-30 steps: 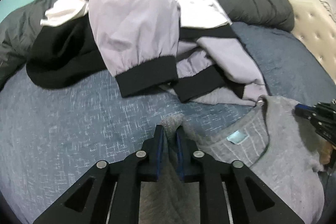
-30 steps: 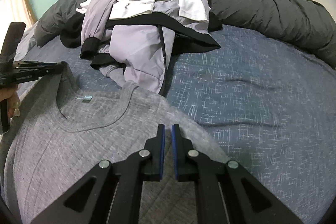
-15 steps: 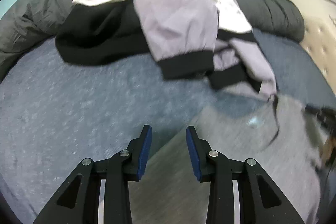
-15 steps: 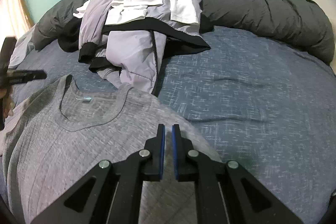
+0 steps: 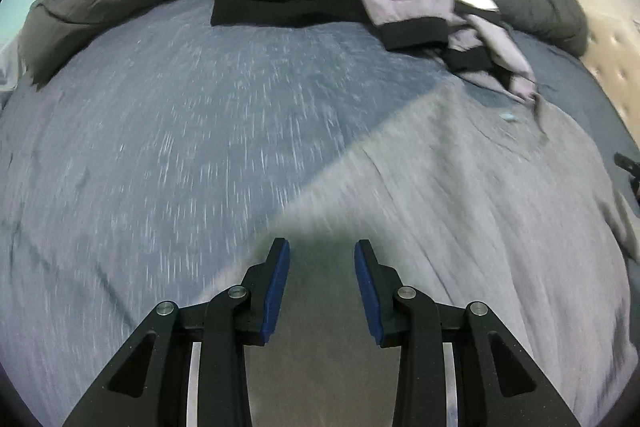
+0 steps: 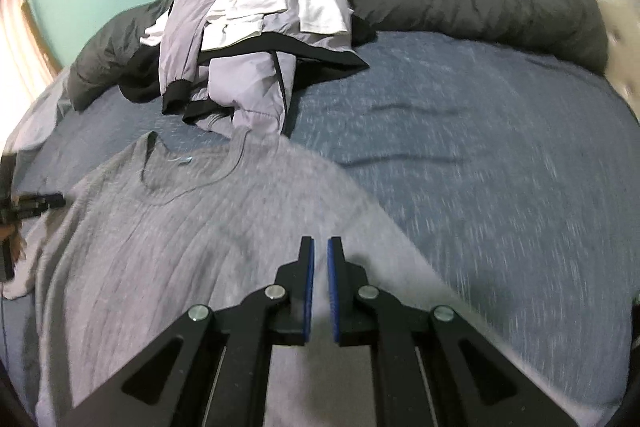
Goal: Fold clothes
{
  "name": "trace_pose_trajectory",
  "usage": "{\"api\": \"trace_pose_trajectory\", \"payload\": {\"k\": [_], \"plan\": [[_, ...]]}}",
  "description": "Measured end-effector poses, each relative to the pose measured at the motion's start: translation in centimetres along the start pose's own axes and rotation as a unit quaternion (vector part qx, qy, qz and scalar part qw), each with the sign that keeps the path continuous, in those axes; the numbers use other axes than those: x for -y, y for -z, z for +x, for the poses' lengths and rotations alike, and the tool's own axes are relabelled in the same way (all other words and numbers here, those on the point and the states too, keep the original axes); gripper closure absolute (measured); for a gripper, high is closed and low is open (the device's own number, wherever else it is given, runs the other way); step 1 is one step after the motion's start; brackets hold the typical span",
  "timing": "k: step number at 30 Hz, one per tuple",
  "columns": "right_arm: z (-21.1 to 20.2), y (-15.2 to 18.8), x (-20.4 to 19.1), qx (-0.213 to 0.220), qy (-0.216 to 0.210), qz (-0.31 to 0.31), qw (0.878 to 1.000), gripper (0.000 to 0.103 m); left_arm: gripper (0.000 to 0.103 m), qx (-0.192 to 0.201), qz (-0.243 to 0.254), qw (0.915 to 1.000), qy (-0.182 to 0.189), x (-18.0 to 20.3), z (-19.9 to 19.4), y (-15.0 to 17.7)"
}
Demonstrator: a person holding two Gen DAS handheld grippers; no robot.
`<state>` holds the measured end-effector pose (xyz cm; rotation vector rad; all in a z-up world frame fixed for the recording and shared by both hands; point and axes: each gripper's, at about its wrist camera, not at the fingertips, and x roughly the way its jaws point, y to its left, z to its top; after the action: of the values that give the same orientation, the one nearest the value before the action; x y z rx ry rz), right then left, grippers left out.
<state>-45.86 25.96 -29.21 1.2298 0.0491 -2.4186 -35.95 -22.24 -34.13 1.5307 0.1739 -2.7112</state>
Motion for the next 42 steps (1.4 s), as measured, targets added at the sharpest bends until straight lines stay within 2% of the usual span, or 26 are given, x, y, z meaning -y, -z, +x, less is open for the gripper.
{"api": "trace_pose_trajectory", "payload": {"k": [7, 12, 14, 15, 17, 18, 24, 27, 31, 36, 42], "plan": [[-4.1, 5.6, 0.2, -0.018, -0.025, 0.041, 0.999, 0.094, 0.066, 0.004, -0.026, 0.9990, 0.037, 1.2, -5.1, 6.2], [-7.5, 8.9, -1.7, -0.023, -0.045, 0.056, 0.997, 0.093, 0.066, 0.011, -0.030, 0.9983, 0.050, 2.6, -8.7, 10.5], [-9.1, 10.0, -2.7, -0.027, -0.053, 0.059, 0.996, 0.089, 0.066, 0.012, -0.035, 0.9977, 0.057, 3.2, -9.9, 11.8], [-9.9, 10.5, -3.3, -0.031, -0.057, 0.053, 0.996, 0.087, 0.064, 0.012, -0.038, 0.9972, 0.063, 3.7, -10.6, 12.7], [-11.4, 11.6, -4.6, -0.041, -0.064, 0.040, 0.996, 0.072, 0.060, 0.012, -0.034, 0.9967, 0.072, 5.0, -11.9, 14.3], [-12.1, 12.2, -5.1, -0.045, -0.070, 0.033, 0.996, 0.068, 0.058, 0.012, -0.032, 0.9965, 0.076, 5.6, -12.5, 15.1], [-15.1, 17.1, -8.1, -0.086, -0.080, -0.023, 0.993, 0.067, 0.055, 0.004, -0.036, 0.9947, 0.096, 8.0, -15.2, 19.1], [-16.4, 19.4, -8.4, -0.096, -0.089, -0.018, 0.991, 0.067, 0.055, 0.000, -0.036, 0.9940, 0.104, 9.3, -16.6, 21.3], [-17.4, 21.9, -8.2, -0.108, -0.091, -0.001, 0.990, 0.057, 0.055, -0.005, -0.040, 0.9930, 0.111, 10.6, -17.7, 23.7], [-18.0, 24.5, -9.0, -0.131, -0.086, -0.018, 0.988, 0.056, 0.055, -0.029, -0.044, 0.9905, 0.127, 12.0, -17.8, 26.8], [-17.6, 26.5, -8.5, -0.142, -0.086, 0.002, 0.986, 0.056, 0.055, -0.048, -0.057, 0.9878, 0.137, 12.8, -17.3, 29.2]]}}
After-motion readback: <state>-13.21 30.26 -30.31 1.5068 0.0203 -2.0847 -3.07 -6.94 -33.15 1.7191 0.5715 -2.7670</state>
